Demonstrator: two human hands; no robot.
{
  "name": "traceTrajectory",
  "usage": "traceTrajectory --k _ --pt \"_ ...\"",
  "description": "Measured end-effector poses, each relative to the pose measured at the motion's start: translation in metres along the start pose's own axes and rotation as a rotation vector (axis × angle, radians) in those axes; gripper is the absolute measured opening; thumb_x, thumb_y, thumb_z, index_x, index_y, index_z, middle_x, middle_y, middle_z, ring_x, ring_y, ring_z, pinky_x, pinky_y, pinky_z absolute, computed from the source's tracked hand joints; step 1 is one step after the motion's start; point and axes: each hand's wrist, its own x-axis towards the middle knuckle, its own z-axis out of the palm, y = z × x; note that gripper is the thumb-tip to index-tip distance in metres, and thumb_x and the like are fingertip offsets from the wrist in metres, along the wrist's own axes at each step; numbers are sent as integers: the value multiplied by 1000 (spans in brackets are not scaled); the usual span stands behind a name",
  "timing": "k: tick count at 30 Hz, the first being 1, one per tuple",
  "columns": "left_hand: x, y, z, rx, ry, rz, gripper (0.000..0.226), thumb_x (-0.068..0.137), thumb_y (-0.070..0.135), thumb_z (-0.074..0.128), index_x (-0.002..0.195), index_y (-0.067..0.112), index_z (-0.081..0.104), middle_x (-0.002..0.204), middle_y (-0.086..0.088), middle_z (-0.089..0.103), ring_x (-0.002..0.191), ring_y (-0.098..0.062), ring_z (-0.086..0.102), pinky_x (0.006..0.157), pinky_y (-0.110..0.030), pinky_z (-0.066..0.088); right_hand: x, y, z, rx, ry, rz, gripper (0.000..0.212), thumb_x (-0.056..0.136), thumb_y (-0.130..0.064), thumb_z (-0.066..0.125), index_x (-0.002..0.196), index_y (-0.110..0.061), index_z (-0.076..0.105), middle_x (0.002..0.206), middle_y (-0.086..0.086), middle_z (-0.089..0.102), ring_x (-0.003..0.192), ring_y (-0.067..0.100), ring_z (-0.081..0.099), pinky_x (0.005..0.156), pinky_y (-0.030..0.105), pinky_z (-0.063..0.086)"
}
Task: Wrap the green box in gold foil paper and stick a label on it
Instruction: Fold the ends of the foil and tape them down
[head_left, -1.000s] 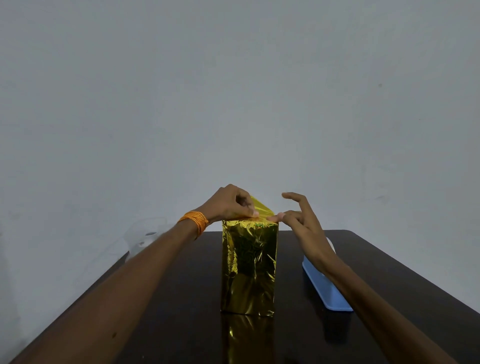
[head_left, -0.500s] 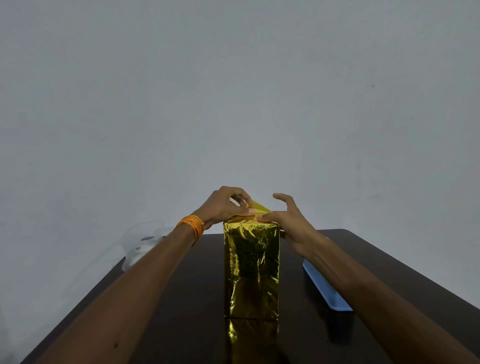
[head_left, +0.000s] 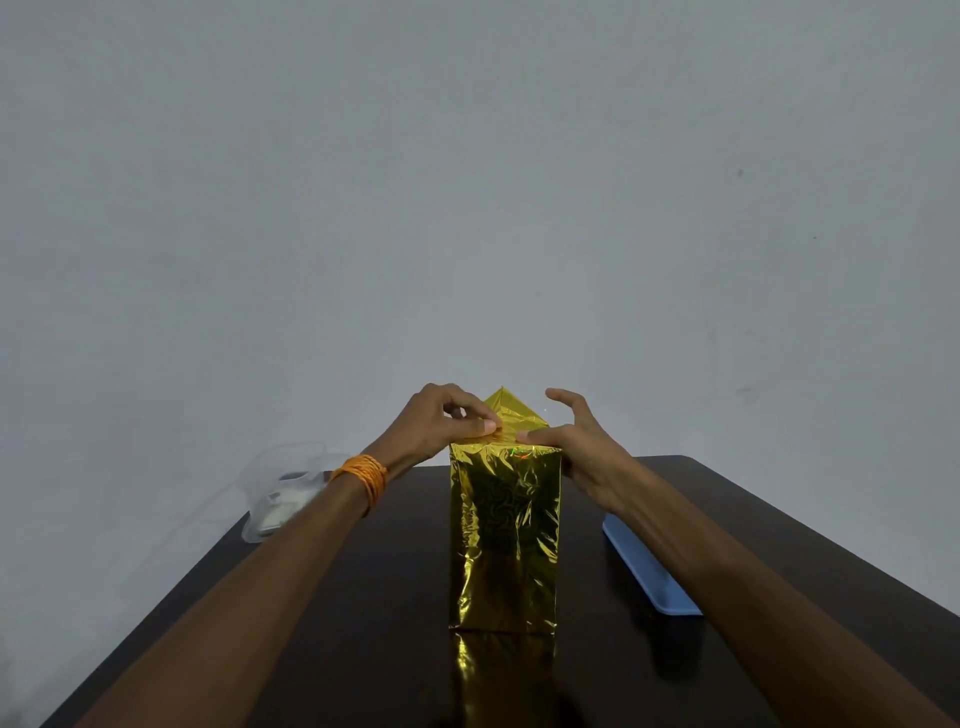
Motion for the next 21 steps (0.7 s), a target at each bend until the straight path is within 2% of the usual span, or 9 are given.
traceTrajectory --k 3,5,8,12,16,19,21 --pt "3 1 -2 58 -21 -16 10 85 24 75 91 31 80 97 6 69 90 -18 56 78 -34 47 0 -2 1 -6 -6 0 98 41 -28 93 124 -48 44 125 21 59 119 39 58 103 51 46" --pt "5 9 -2 117 31 8 10 86 24 74 92 29 80 95 6 68 86 -14 57 75 -29 47 0 -4 0 -3 -20 1 97 47 -23 93 128 -45 43 122 22 61 118 40 59 102 52 47" --pt "8 24 -4 65 99 52 9 87 24 73 94 24 79 94 7 71 86 -8 62 73 -19 48 -1 -4 -1 10 -20 6 87 62 -12 90 130 -41 43 121 23 63 116 41 62 99 50 49" --pt "10 30 3 196 -75 42 10 85 21 75 92 19 80 86 7 72 78 -4 63 63 -7 43 -2 -3 0 -3 -4 4 91 55 -19 91 129 -44 43 123 21 60 114 38 61 90 44 49" --pt "11 24 7 223 -76 -3 11 84 21 76 92 17 81 87 3 74 80 -6 64 62 -8 43 -4 -2 0 -30 6 -24 88 64 -20 90 133 -43 41 122 17 59 112 32 61 96 46 50" --pt "12 24 6 205 -87 -29 11 84 21 76 93 17 80 85 5 73 74 1 62 60 -6 43 -5 -2 -3 -11 -10 -31 80 75 -11 84 135 -36 39 114 17 66 99 29 68 79 36 54" --pt "11 23 7 187 -91 -46 11 84 22 75 93 17 80 83 8 72 71 8 60 59 -5 42 -9 -4 -4 19 -10 -39 70 81 -11 80 134 -32 40 108 15 70 88 24 70 74 32 53"
